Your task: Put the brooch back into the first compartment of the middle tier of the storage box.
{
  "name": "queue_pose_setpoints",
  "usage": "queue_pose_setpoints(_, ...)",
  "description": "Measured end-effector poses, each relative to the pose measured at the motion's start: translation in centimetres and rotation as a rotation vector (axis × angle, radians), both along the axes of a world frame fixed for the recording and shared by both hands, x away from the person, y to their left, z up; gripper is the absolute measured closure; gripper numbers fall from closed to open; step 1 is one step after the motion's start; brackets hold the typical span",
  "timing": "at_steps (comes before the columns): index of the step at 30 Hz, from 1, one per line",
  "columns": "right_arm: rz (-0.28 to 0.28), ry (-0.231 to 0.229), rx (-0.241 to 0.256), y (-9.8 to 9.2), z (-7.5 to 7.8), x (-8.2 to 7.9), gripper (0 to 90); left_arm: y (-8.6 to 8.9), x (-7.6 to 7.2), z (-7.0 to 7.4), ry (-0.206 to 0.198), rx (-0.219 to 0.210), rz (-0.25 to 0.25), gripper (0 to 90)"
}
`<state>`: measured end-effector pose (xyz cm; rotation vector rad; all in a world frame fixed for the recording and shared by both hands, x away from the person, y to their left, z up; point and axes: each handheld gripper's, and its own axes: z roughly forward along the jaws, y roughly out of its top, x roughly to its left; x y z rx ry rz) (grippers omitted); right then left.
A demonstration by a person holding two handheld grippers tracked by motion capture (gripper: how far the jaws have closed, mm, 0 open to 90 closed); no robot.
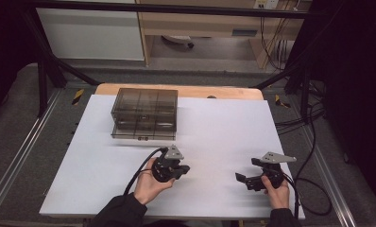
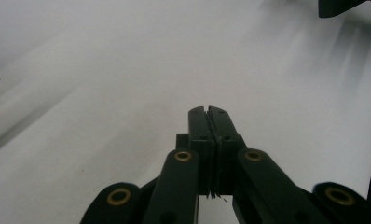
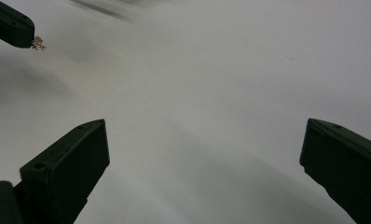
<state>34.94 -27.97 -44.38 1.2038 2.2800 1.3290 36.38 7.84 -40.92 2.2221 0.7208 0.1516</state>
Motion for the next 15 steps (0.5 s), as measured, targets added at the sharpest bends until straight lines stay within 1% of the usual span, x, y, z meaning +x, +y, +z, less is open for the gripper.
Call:
queue_pose_setpoints(6, -0.001, 0.003, 0.0, 0.0, 0.0, 0.0, 1.7, 1.2, 0.1, -0.1, 0.003, 0.003, 0.019, 88.3)
queue_pose_setpoints(15, 0.001, 0.001, -0.004, 0.0, 0.0, 0.0, 1.7, 2.9, 0.4, 0.2, 0.0, 0.004, 0.047, 88.3)
